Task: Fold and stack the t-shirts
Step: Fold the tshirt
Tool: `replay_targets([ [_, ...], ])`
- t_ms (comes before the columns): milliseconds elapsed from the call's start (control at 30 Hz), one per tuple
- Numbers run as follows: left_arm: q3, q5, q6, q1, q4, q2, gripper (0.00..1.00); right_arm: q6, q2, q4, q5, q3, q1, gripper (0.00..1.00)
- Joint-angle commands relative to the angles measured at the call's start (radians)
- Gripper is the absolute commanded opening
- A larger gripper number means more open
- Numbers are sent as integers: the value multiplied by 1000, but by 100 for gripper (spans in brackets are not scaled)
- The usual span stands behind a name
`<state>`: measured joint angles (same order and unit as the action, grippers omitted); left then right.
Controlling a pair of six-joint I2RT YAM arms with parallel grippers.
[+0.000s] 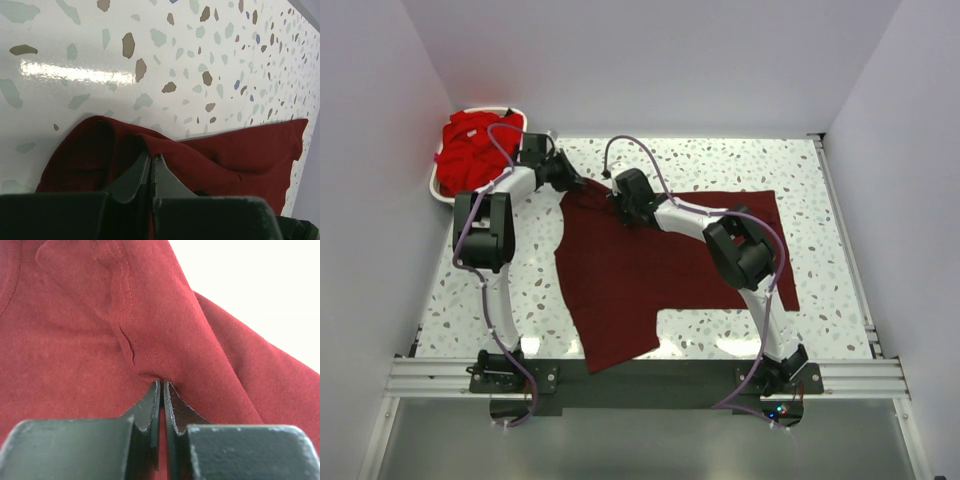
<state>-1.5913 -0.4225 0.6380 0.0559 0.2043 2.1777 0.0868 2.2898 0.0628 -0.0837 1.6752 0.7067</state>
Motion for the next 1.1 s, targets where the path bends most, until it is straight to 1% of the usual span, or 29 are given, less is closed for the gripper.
replay_targets([
  [0,-1,19,-27,7,1,-65,0,-10,-75,58,56,15,4,2],
  [133,53,31,-18,7,24,-136,0,-27,-157,118,78,-20,4,1],
  [167,68,36,-17,9,30,-174,0,-32,-189,127,81,-28,4,0],
  [300,203,54,6,31,27,-294,0,-39,-251,204,128,-68,4,0],
  [333,265,56,9,35,23,-317,0,-41,-262,227,146,-75,4,0],
  [367,296,54,15,39,17,-359,0,-42,-273,239,156,-84,4,0],
  [500,459,36,52,48,-31,-461,0,-71,-335,279,167,-144,2,0],
  [567,496,39,57,55,-33,-507,0,-81,-349,311,162,-158,4,0],
  [667,568,41,65,64,-31,-556,0,-119,-365,348,160,-186,4,0],
  [867,698,44,77,75,-51,-617,0,-145,-357,359,171,-252,4,0],
  [1067,792,38,98,76,-98,-631,0,-150,-329,353,176,-269,4,0],
])
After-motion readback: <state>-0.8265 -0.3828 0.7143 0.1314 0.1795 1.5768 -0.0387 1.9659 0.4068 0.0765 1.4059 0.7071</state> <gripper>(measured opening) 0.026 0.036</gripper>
